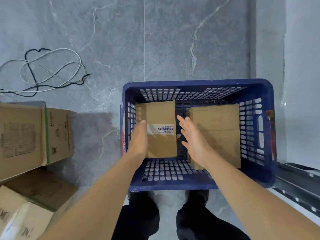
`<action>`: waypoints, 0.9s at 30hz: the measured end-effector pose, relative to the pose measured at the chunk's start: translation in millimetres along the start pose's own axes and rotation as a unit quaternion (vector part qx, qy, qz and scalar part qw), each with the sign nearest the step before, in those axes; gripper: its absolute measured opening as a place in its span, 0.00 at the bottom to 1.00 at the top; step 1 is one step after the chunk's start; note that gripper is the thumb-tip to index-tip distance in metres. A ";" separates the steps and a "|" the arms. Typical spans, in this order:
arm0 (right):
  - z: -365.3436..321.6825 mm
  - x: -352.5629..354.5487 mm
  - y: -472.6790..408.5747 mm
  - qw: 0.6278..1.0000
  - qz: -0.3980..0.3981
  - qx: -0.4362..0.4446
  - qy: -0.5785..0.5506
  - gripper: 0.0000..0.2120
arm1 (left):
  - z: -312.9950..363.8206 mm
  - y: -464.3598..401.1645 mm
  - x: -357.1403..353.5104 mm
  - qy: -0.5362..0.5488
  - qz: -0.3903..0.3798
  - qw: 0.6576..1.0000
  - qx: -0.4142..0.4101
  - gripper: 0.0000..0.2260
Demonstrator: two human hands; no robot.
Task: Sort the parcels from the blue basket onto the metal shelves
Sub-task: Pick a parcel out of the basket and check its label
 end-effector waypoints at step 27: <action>-32.6 36.7 78.3 0.998 0.060 -0.009 0.026 0.17 | 5.2 63.4 12.8 0.108 0.060 0.992 0.007 0.31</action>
Point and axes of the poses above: each hand's wrist, its own y-axis away from the middle knuckle, its own x-axis out of the back of the hand, z = x × y, the point moved 2 cm from there along -y, towards the middle knuckle, and after that the axes turned 8 degrees about z, right-handed, at the moved point
